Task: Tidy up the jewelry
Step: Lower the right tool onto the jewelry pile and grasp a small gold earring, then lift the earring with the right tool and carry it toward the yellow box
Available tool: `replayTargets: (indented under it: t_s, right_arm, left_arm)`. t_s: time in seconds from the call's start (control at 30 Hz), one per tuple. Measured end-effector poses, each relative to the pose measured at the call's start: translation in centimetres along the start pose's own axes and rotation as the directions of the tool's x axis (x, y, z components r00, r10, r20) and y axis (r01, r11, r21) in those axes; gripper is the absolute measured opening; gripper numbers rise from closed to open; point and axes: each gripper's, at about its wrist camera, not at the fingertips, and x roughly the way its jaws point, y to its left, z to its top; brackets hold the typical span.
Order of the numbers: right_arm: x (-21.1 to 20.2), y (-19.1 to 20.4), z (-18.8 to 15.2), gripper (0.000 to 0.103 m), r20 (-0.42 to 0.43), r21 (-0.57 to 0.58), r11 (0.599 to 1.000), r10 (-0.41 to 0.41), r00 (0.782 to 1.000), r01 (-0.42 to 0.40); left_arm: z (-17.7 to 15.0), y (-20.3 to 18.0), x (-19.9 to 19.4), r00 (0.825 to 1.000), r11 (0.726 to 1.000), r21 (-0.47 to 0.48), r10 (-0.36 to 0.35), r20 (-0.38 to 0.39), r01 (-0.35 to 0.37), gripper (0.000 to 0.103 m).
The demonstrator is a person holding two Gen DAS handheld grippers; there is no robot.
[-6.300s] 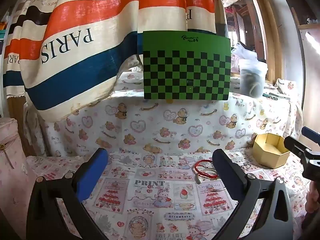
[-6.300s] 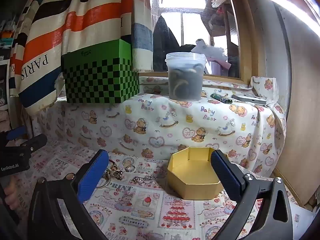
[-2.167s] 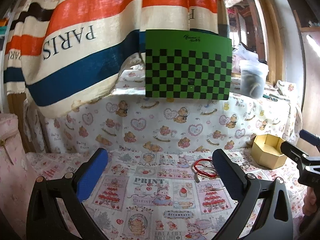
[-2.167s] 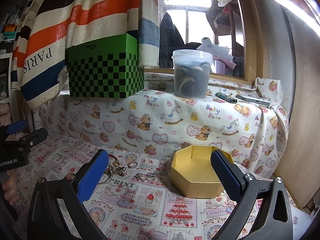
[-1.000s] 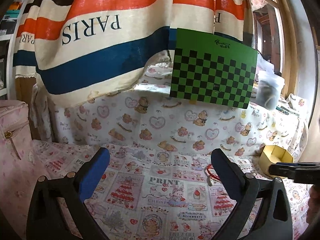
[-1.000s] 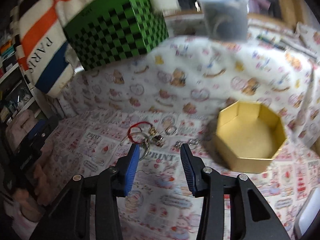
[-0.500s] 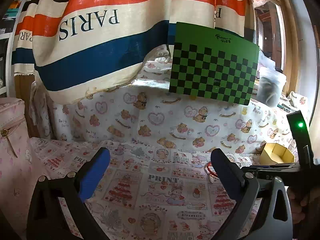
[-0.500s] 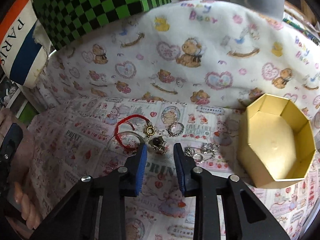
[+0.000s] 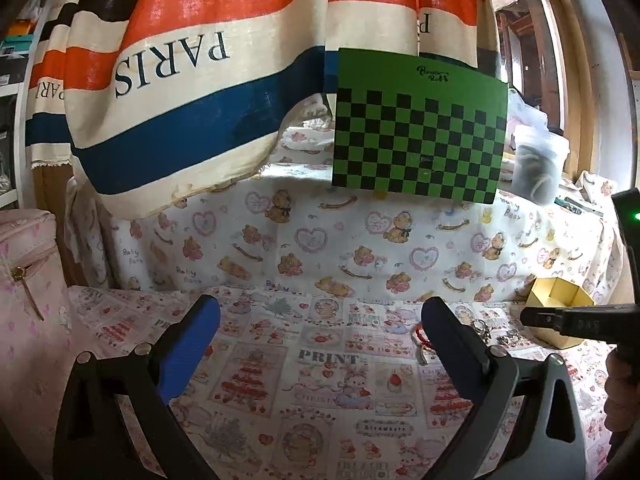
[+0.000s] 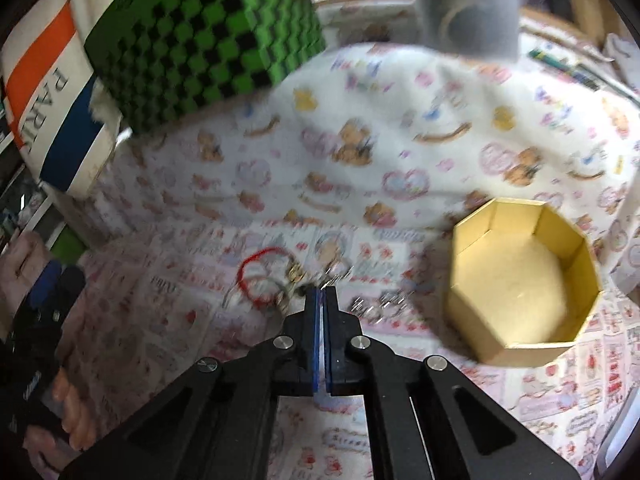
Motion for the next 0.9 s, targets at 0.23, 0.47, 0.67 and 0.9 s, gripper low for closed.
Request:
replayTargets:
  t_s: [0.23,0.47,0.67,0.9]
  right_arm:
    - [3.7,0.6,1.3,0.016,-0.095,0.009,0.999,-0.038,0.995,0.039]
    - [5.5,0.1,1.5,0.016,-0.12,0.041,0.998,-0.036,0.992,0.041]
    - [4.4,-0.2,1.7,0.01,-0.096,0.08,0.996,-0.021,0.995,0.029]
    - [-2.8,-0.8,-0.3,0.01,0.062,0.04,0.999,0.02,0.998,-0.023]
  left_arm:
    - [-0.4,-0.4,0.6,1.0,1.0,0.02,-0.003,-0.023,0.004,0.1]
    - [-0.5,-0.7,0.5,1.0,0.999,0.038,-0.007,-0.017,0.008,0.1]
    - [-0.6,-0.6,0.4,0.999,0.999,0.029,-0.018,-0.032,0.018,0.1]
    - [0.0,-1.3,0.8,0.989,0.996,0.004,-0.091,-0.114,0.092,0.068]
